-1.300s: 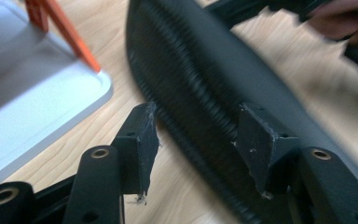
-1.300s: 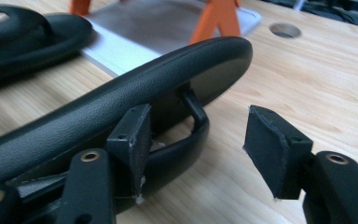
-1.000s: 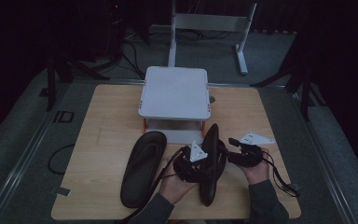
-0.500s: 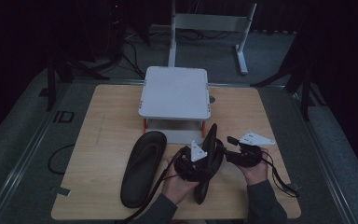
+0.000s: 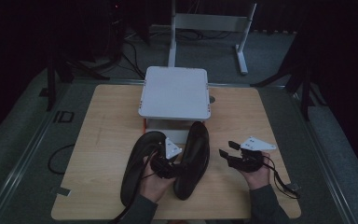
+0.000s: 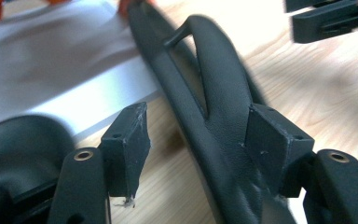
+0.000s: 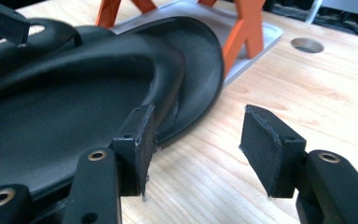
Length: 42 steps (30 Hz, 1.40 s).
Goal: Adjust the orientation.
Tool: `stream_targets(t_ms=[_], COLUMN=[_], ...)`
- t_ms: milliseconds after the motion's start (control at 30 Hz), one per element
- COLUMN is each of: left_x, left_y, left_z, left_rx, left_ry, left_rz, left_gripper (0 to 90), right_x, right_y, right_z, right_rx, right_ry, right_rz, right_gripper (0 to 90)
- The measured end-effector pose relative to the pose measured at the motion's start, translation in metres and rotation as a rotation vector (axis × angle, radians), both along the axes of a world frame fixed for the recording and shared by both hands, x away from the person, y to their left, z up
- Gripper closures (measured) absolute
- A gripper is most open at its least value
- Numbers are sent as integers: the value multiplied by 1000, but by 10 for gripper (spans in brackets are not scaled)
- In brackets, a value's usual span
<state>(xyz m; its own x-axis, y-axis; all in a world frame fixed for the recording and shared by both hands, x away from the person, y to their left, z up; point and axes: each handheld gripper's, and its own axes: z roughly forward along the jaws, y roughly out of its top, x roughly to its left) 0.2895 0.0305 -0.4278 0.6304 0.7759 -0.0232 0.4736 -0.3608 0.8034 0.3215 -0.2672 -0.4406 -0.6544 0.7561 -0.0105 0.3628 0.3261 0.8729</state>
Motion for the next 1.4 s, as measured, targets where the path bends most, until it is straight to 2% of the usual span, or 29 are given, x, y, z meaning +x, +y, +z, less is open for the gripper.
stream_targets(t_ms=[100, 233, 333, 400, 467, 533, 633, 700, 800, 933, 1000, 1167, 1300, 1400], left_x=[3, 7, 14, 21, 26, 28, 25, 20, 13, 2, -1, -10, -13, -19], left_y=[6, 2, -5, -10, -15, -20, -17, -14, -5, 11, 16, 21, 24, 27], left_z=[-7, -15, -22, -27, -33, -38, -39, -38, -37, -38, -38, -40, -39, -32], left_rx=[1, 35, 75, 95, 108, 157, 114, 129, 100, 48, 53, 89, 67, 37], left_ry=[28, 40, 34, 52, 71, 76, 70, 68, 84, 88, 86, 68, 56, 18], left_rz=[-3, 10, 63, 86, 84, 101, 133, 185, 218, 296, 319, 326, 332, 302], left_gripper=[413, 413, 413, 417, 443, 522, 736, 802, 804, 806, 802, 782, 757, 661], right_x=[1, 2, 1, 1, 1, 1, 0, 0, -1, 0, 0, 1, 0, 0], right_y=[3, 3, 4, 4, 4, 4, 4, 4, 4, 5, 6, 6, 6, 6], right_z=[-3, -4, -4, -4, -5, -5, -5, -6, -6, -7, -7, -8, -8, -8], right_rx=[-4, -4, -6, -6, -11, -17, -20, -23, -26, -25, -26, -27, -29, -32], right_ry=[11, 12, 13, 13, 10, 9, 6, 3, 3, 5, 7, 9, 8, 6], right_rz=[4, 5, 7, 9, 10, 9, 12, 14, 17, 19, 21, 23, 23, 24], right_gripper=[437, 436, 434, 432, 430, 428, 427, 426, 425, 425, 425, 425, 425, 423])
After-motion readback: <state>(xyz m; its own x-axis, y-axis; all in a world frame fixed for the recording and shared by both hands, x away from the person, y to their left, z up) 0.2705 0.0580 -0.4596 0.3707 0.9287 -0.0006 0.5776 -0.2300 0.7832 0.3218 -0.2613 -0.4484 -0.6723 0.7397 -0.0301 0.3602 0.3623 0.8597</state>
